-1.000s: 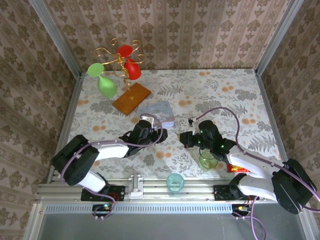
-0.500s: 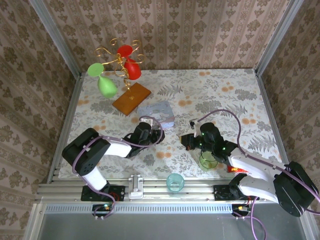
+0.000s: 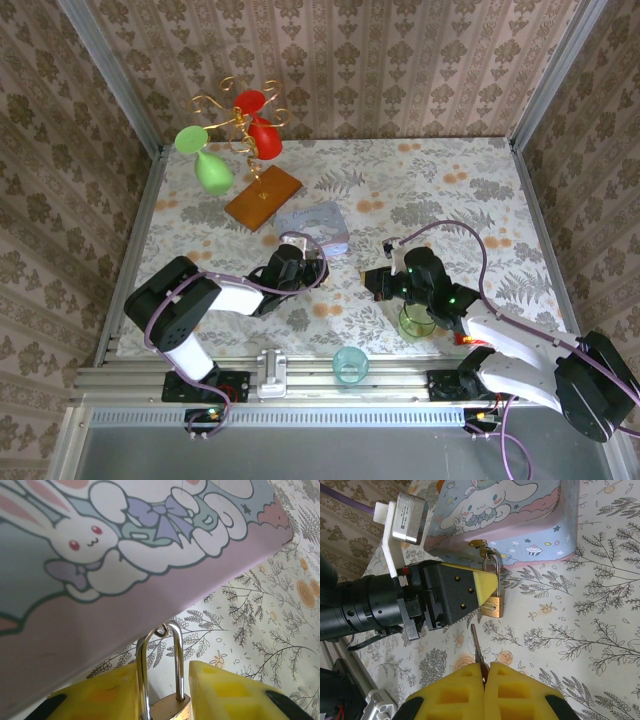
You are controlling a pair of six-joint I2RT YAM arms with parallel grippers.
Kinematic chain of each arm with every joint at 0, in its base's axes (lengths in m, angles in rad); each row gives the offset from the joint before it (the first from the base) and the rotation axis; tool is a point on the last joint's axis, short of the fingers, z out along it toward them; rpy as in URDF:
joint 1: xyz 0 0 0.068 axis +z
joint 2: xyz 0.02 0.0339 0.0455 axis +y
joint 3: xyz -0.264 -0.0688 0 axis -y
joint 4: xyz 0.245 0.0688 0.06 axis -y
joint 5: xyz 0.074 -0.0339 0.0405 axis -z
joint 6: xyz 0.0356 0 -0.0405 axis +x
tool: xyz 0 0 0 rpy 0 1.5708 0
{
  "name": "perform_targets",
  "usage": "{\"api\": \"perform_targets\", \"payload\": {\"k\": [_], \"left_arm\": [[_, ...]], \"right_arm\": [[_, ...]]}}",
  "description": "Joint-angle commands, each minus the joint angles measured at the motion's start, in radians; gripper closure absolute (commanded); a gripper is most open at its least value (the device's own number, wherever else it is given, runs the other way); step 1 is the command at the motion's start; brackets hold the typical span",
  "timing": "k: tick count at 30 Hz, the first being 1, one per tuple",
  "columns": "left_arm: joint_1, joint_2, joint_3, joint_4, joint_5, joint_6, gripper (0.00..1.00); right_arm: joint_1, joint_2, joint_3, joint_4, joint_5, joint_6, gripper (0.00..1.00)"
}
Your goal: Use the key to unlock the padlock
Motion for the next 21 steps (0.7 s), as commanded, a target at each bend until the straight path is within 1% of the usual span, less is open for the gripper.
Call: {"api": "perform_targets", "payload": {"k": [1, 6, 9, 12, 15, 21], "left_arm": [[-0.002, 0.032, 0.0, 0.014, 0.02, 0.006, 0.72], [-0.002, 0.041, 0.004, 0.006, 0.012, 0.015, 0.77], [-0.003, 0.035, 0.002, 0.002, 0.014, 0.014, 0.83], [-0.001, 0.02, -0.003, -0.004, 0.011, 0.01, 0.82], [-0.001, 0.017, 0.0, -0.007, 0.023, 0.01, 0.87], [0.001, 0.016, 0.002, -0.001, 0.026, -0.023, 0.89]], "right_arm": [[-0.002, -0.01, 0.007, -0.034, 0.02, -0.011, 1.0], [-0.002, -0.009, 0.011, -0.038, 0.023, -0.012, 1.0], [-0.002, -0.006, 0.014, -0.043, 0.023, -0.013, 1.0], [-0.002, -0.005, 0.012, -0.039, 0.023, -0.012, 1.0], [-0.003, 0.001, 0.008, -0.029, 0.024, -0.009, 1.0], [-0.003, 0.021, 0.008, -0.014, 0.023, 0.011, 1.0]]}}
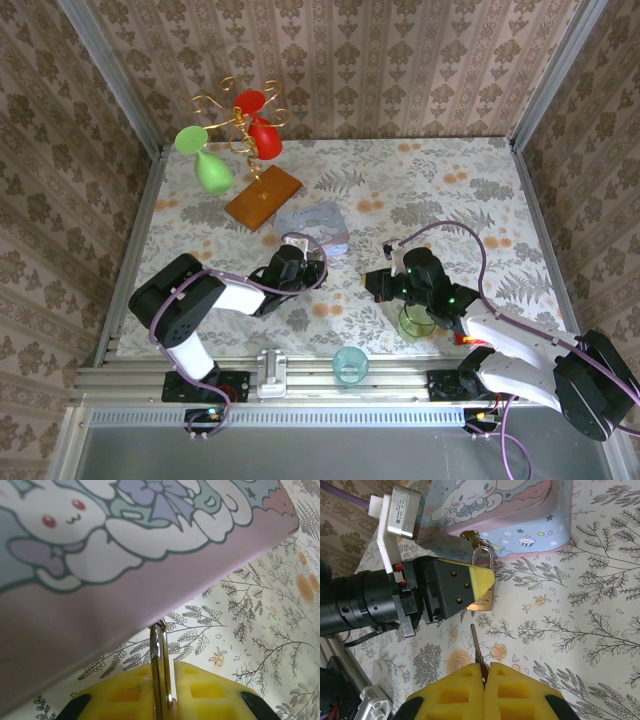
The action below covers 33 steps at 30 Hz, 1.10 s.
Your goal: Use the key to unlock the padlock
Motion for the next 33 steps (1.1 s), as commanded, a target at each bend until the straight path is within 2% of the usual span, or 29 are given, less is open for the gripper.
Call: {"api": "perform_targets", "payload": {"k": [1, 4, 6, 9, 13, 15, 17, 25, 26, 28, 31, 33], "left_arm": [[0.001, -0.017, -0.01, -0.003, -0.002, -0.042, 0.89], [0.001, -0.031, -0.031, 0.052, -0.002, -0.106, 0.91], [0.004, -0.035, -0.024, 0.025, -0.005, -0.11, 0.9], [0.002, -0.034, -0.045, 0.016, -0.042, -0.115, 0.95], [0.02, -0.003, -0.056, 0.087, 0.006, -0.171, 0.97], [0.005, -0.024, -0.034, -0.011, -0.036, -0.151, 0.79], [-0.011, -0.045, -0.025, -0.088, -0.082, -0.107, 0.78], [0.014, -0.072, -0.045, -0.094, -0.034, -0.072, 0.77], [0.016, -0.077, -0.035, -0.106, -0.021, -0.064, 0.74], [0.015, -0.086, 0.003, -0.183, -0.009, -0.032, 0.62], [0.016, -0.103, 0.027, -0.262, -0.033, 0.006, 0.5], [0.02, -0.125, 0.036, -0.297, -0.055, 0.035, 0.48]], "right_arm": [[-0.003, 0.02, 0.012, 0.01, 0.019, 0.023, 1.0], [-0.002, 0.051, 0.026, 0.01, 0.005, 0.046, 1.0], [-0.001, 0.07, 0.028, 0.017, 0.014, 0.054, 1.0], [0.0, 0.1, 0.026, 0.04, 0.019, 0.07, 1.0], [0.004, 0.167, 0.027, 0.102, -0.014, 0.117, 1.0], [0.013, 0.195, 0.045, 0.087, -0.013, 0.117, 1.0], [0.018, 0.213, 0.057, 0.079, -0.008, 0.116, 1.0], [0.018, 0.242, 0.063, 0.083, 0.0, 0.109, 1.0], [0.018, 0.245, 0.064, 0.086, 0.0, 0.11, 1.0], [0.018, 0.252, 0.061, 0.089, -0.002, 0.11, 1.0], [0.018, 0.26, 0.057, 0.093, -0.002, 0.111, 1.0], [0.018, 0.262, 0.053, 0.098, -0.001, 0.113, 1.0]]}}
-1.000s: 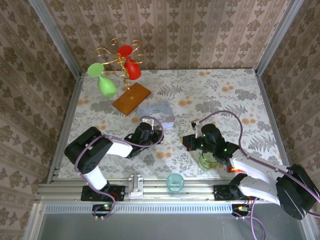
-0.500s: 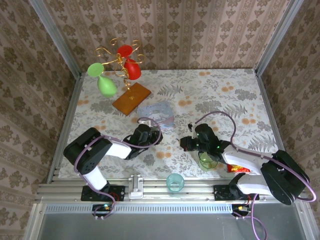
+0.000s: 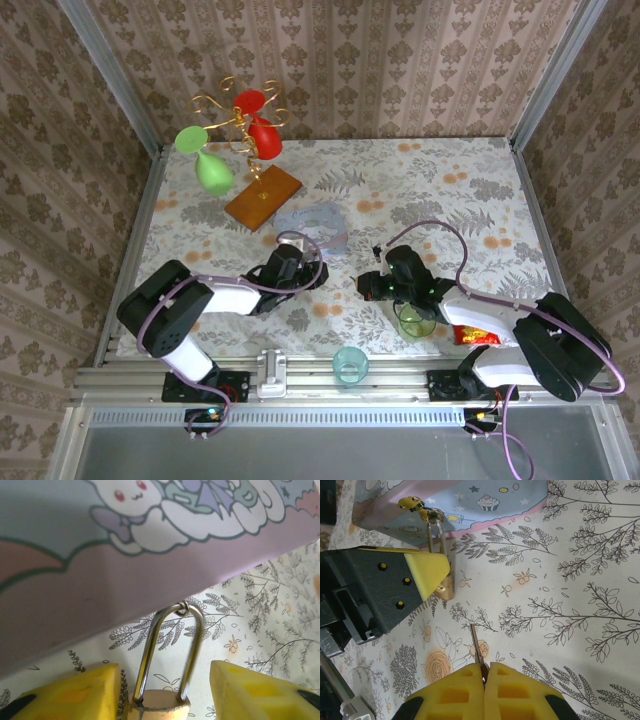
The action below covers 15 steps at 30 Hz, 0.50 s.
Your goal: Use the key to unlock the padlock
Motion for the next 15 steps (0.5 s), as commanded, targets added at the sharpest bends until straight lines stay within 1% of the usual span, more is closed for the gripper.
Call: {"api": "perform_targets", "payload": {"k": [1, 6, 8, 9, 10, 12, 15], "left_arm": [[0.013, -0.049, 0.035, -0.132, -0.034, 0.083, 0.49], [0.038, -0.014, 0.075, -0.145, 0.005, 0.127, 0.51], [0.056, 0.003, 0.058, -0.086, 0.048, 0.119, 0.59], [0.061, 0.008, 0.052, -0.062, 0.071, 0.106, 0.61], [0.061, 0.014, 0.058, -0.068, 0.086, 0.106, 0.6], [0.053, 0.017, 0.076, -0.109, 0.101, 0.117, 0.55], [0.037, 0.009, 0.062, -0.101, 0.125, 0.121, 0.54]], "right_arm": [[0.004, 0.012, 0.01, 0.027, 0.002, 0.008, 1.0], [0.004, 0.019, -0.003, 0.045, 0.001, 0.008, 1.0], [0.004, 0.019, -0.006, 0.047, -0.001, 0.006, 1.0], [0.004, 0.016, -0.007, 0.047, -0.002, 0.005, 1.0], [0.004, 0.012, -0.01, 0.046, -0.001, 0.005, 1.0], [0.002, 0.008, -0.013, 0.042, 0.002, 0.003, 1.0], [0.002, 0.006, -0.013, 0.033, 0.004, -0.001, 1.0]]}}
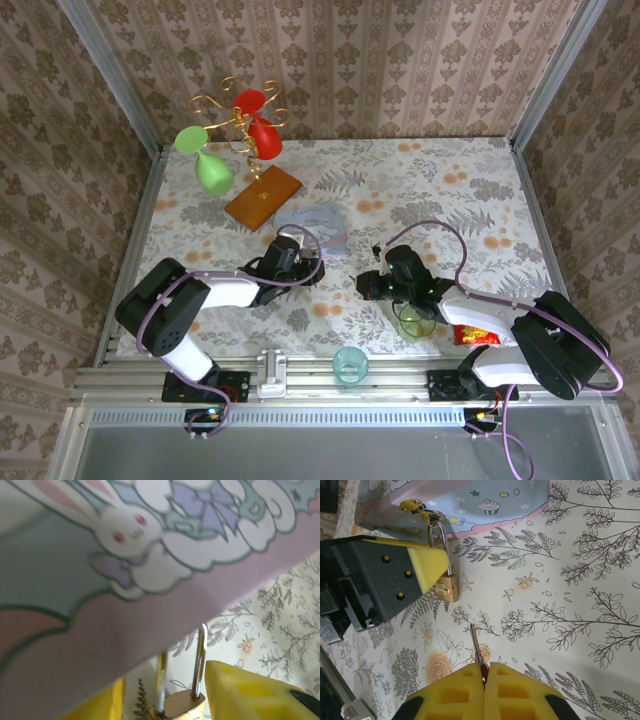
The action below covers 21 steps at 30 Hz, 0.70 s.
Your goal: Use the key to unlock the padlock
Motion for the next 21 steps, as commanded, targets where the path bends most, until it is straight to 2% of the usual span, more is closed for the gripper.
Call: {"api": "perform_targets", "payload": {"k": [1, 7, 21], "left_arm": [[-0.012, 0.003, 0.002, -0.001, 0.061, 0.021, 0.54], [-0.022, 0.008, -0.031, 0.04, 0.085, -0.026, 0.55], [-0.038, 0.041, -0.039, 0.074, 0.05, -0.063, 0.69]], "right_arm": [[0.003, -0.004, -0.013, 0.011, 0.003, -0.005, 1.0], [-0.002, -0.016, -0.019, 0.004, 0.02, -0.012, 1.0], [-0.003, -0.021, -0.022, 0.002, 0.025, -0.013, 1.0]]}}
